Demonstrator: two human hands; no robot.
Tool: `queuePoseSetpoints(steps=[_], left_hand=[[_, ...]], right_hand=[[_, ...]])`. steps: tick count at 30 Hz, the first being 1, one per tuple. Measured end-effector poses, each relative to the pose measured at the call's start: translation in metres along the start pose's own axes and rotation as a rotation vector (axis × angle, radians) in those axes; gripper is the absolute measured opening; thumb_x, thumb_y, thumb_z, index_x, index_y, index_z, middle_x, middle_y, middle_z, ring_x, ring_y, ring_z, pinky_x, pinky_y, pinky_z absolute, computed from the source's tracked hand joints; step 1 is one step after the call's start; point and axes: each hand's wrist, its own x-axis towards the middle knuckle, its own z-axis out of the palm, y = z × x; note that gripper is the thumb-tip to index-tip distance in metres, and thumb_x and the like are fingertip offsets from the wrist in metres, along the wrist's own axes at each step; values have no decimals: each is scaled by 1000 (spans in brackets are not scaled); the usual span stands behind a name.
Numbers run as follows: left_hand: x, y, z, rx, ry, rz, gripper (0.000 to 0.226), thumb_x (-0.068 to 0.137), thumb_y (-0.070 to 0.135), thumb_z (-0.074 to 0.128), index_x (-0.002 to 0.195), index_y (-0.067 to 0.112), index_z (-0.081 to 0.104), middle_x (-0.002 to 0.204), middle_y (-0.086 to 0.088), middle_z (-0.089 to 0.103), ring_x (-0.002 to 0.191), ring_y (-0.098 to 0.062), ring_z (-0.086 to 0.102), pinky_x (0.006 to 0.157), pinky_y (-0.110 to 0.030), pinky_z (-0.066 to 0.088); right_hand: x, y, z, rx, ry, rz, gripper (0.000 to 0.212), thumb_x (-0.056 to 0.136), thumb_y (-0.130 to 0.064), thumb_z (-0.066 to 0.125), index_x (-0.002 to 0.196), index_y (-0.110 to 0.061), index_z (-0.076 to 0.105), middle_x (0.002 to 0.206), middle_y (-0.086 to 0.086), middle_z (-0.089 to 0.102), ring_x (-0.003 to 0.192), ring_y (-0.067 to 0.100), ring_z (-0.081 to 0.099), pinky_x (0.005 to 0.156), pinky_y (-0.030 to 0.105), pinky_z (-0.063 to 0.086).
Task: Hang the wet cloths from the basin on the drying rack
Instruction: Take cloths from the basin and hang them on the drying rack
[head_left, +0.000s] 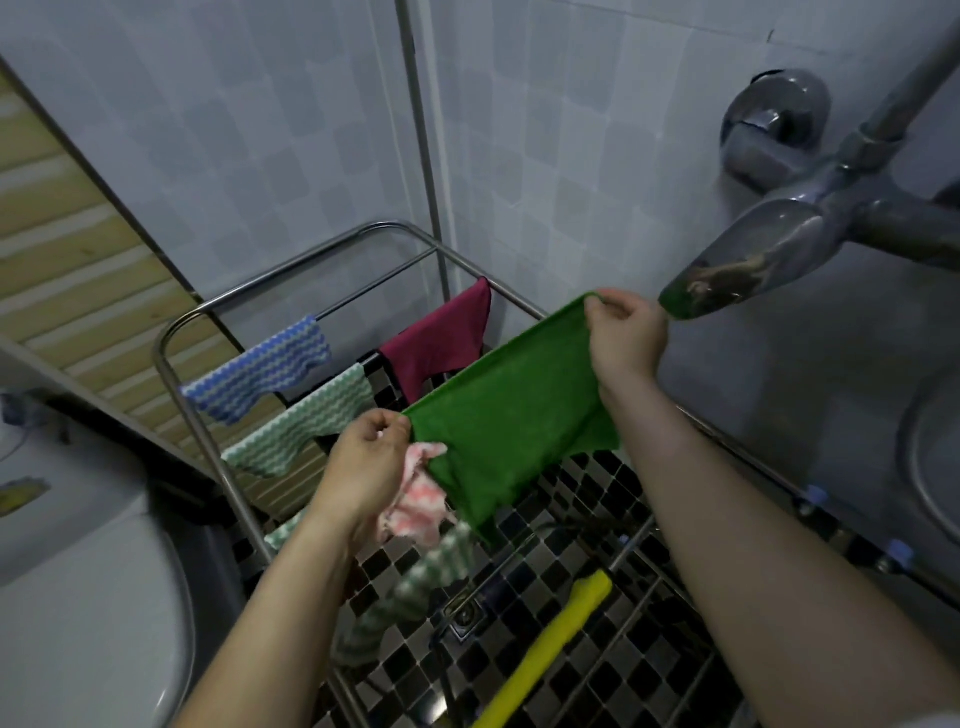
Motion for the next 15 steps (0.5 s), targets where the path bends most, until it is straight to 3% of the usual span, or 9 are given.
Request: queuePoseSetpoints(steps=[2,4,5,8,10,13,15], left_hand=[[4,-2,2,103,70,-22,22,102,19,43,96,4,58,79,-11,69,70,-15,70,65,-32,52],[8,-8,3,354,110,20,14,100,27,46,99,18,56,86,-5,68,69,-20,68,64,-40,57],[8,-10,2,482,107,40,11,98,31,47,101,24,55,87,-3,70,67,-25,69,63,-43,58],[-3,-12,2,646,-9,61,9,98,29,52,97,26,61,69,1,72,45,-21,67,44,-34,55],[-17,-12,9,727,-113,89,10,95,32,59,90,26,65,61,2,70,41,-15,64,38,-26,48],[-25,-21,18,862,-158,155,16,87,44,66,85,29,69,59,12,65,48,-1,60,48,-19,45],[-26,-25,23,886,-142,191,15,86,46,67,90,32,70,65,17,62,57,5,58,52,-17,43]], right_hand=[[0,11,8,-140,-238,32,37,85,3,60,121,-5,63,116,15,68,99,16,64,86,20,50],[-5,17,4,-262,-424,72,57,87,10,52,140,-8,46,135,16,56,119,23,57,97,25,45],[-8,20,-2,-331,-431,62,59,87,10,50,142,-11,44,138,14,54,122,24,55,97,25,43],[-17,24,-33,-592,-230,-31,34,92,-4,48,123,-12,61,122,12,64,111,29,59,82,24,39],[-25,28,-55,-773,-161,-79,25,93,-11,49,108,-7,68,109,18,69,102,35,62,76,29,43],[-28,40,-71,-876,-167,-26,23,93,-19,55,100,-5,72,102,21,70,97,37,64,74,32,46],[-25,50,-73,-792,-181,47,23,91,-20,60,105,-6,72,98,16,72,93,34,67,78,35,51]])
